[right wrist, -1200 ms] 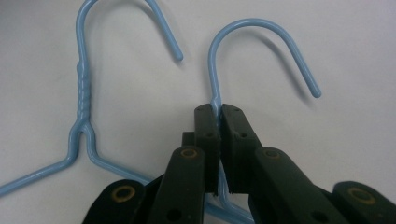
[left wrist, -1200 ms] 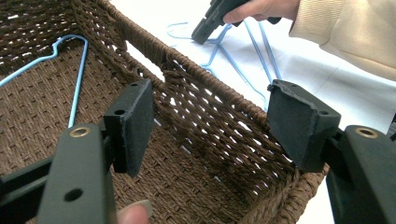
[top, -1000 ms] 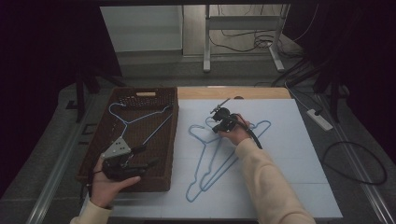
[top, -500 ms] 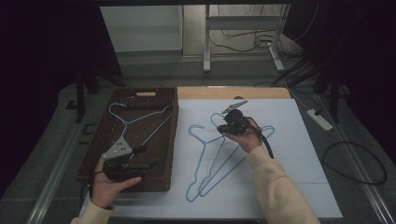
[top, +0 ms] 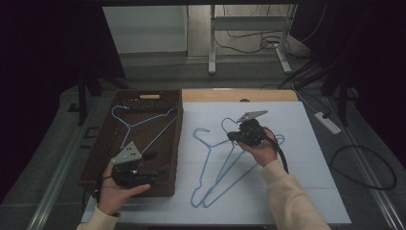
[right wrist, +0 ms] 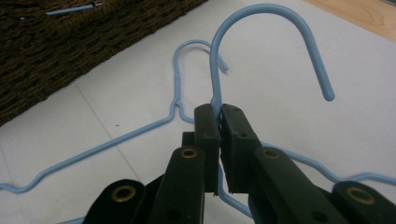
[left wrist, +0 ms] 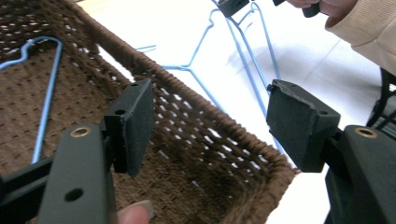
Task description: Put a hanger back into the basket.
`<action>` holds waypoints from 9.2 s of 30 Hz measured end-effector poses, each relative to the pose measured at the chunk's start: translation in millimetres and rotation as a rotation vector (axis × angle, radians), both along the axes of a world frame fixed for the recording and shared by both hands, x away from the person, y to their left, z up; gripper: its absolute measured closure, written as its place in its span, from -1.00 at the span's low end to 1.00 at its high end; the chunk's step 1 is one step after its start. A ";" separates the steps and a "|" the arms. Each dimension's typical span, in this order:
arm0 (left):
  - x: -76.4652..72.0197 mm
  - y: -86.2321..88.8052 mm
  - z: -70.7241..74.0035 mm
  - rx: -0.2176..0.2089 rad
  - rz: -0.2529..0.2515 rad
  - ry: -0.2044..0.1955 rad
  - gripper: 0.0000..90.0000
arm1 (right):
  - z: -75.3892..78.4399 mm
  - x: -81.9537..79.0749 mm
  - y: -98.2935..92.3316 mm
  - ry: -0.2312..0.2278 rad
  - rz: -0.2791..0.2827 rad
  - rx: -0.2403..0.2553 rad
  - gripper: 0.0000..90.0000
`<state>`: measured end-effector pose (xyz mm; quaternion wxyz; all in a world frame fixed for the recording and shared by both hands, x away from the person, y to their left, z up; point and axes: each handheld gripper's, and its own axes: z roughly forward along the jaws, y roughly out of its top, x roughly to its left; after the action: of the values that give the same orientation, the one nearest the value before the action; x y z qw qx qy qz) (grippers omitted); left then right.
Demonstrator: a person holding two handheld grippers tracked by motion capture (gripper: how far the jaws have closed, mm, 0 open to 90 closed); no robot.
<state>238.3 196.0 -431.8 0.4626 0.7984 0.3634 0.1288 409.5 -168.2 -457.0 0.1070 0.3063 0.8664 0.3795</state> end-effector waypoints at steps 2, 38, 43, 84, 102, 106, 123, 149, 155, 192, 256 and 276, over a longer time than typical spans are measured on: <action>0.8 -4.4 1.2 0.004 -0.012 0.006 -0.25 | 0.6 -2.9 -2.0 -0.006 0.003 0.010 0.91; 37.5 -115.8 -6.3 0.036 -0.126 0.157 -0.24 | 6.0 -12.2 -4.0 -0.029 0.012 0.024 0.91; 40.6 -132.1 -10.6 0.078 -0.127 0.173 -0.24 | 6.8 -13.0 -4.5 -0.031 0.013 0.026 0.91; 74.3 -187.7 -66.2 0.117 -0.093 0.281 0.90 | 13.0 -25.7 -23.7 -0.053 0.002 0.121 0.77; 58.6 -182.7 -47.4 0.011 -0.080 0.238 0.94 | 9.9 -97.8 -98.7 -0.122 -0.119 0.210 -0.06; 57.9 -180.0 -39.2 -0.025 -0.081 0.235 0.94 | 2.7 -107.2 -118.3 -0.119 -0.146 0.216 -0.08; 52.1 -155.4 -6.5 -0.088 -0.066 0.188 0.94 | -4.5 -115.1 -138.4 -0.122 -0.182 0.221 -0.10; 45.5 -30.9 52.3 -0.239 0.058 0.078 0.94 | -17.3 -107.7 -135.5 -0.078 -0.186 0.160 -0.11; 44.8 7.2 55.8 -0.252 0.109 0.060 0.94 | -18.4 -106.8 -135.7 -0.074 -0.186 0.158 -0.11; 58.0 100.9 30.5 -0.163 0.245 0.093 0.94 | -20.2 -106.3 -136.3 -0.091 -0.207 0.137 -0.11; 84.3 104.6 -16.3 0.202 0.408 0.250 0.14 | -21.3 -106.4 -133.3 -0.083 -0.192 0.127 -0.12; 10.7 61.8 6.8 -0.050 0.197 -0.017 -0.24 | -25.5 -100.3 -127.9 -0.062 -0.180 0.115 -0.14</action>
<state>249.0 257.8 -425.0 0.4705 0.7460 0.4392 0.1711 309.2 -296.0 -482.5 0.1498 0.3766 0.8086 0.4265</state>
